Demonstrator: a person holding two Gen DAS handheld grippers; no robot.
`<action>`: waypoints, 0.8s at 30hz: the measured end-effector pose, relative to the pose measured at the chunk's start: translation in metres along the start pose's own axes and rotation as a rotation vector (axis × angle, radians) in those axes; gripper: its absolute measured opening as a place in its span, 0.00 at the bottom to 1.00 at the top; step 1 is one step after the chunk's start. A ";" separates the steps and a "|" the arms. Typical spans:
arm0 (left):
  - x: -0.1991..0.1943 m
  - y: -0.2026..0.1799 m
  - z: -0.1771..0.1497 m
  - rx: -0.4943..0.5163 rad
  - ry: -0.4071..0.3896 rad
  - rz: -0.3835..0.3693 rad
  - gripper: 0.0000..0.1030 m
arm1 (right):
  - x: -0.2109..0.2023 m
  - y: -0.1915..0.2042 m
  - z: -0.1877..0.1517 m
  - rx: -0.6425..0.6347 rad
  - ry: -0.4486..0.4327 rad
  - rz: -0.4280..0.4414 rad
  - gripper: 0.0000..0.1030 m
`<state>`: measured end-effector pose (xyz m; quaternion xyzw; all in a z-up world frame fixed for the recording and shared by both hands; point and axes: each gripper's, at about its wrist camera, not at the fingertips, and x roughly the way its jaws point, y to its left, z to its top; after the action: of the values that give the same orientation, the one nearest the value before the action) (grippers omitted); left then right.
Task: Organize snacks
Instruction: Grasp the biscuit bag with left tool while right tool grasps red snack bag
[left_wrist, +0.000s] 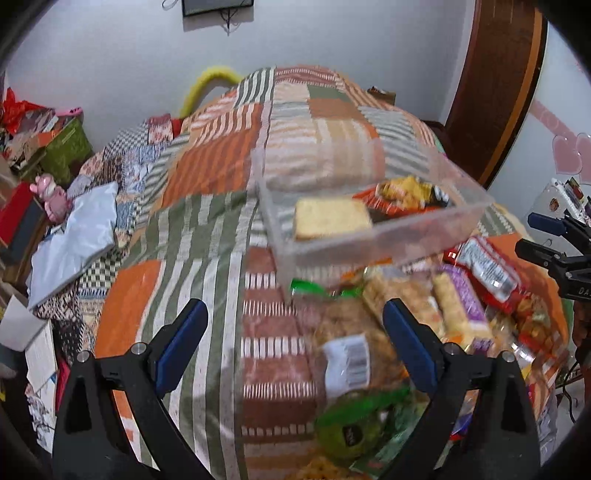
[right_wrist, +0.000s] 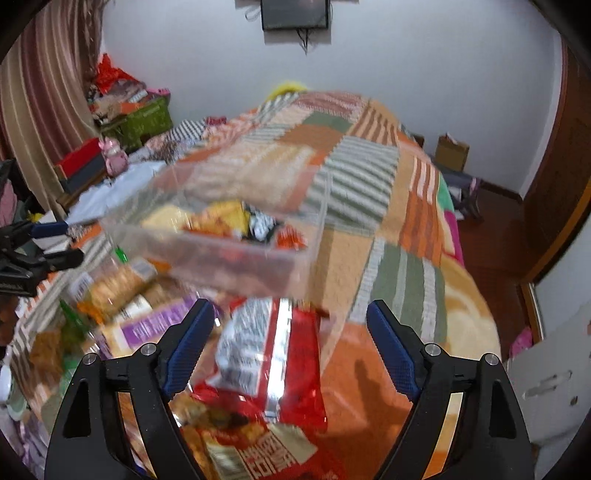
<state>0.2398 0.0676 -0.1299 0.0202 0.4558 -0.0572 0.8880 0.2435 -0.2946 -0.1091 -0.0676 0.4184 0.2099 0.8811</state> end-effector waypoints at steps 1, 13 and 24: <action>0.002 0.000 -0.004 -0.001 0.005 0.000 0.94 | 0.004 0.002 -0.005 -0.012 0.012 -0.007 0.80; 0.021 -0.005 -0.022 -0.009 0.058 -0.067 0.94 | 0.035 0.004 -0.015 -0.039 0.167 0.070 0.80; 0.038 -0.016 -0.018 -0.004 0.092 -0.132 0.94 | 0.060 0.009 -0.012 -0.059 0.288 0.129 0.80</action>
<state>0.2448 0.0501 -0.1710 -0.0091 0.4965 -0.1136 0.8605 0.2646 -0.2718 -0.1621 -0.0959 0.5376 0.2666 0.7942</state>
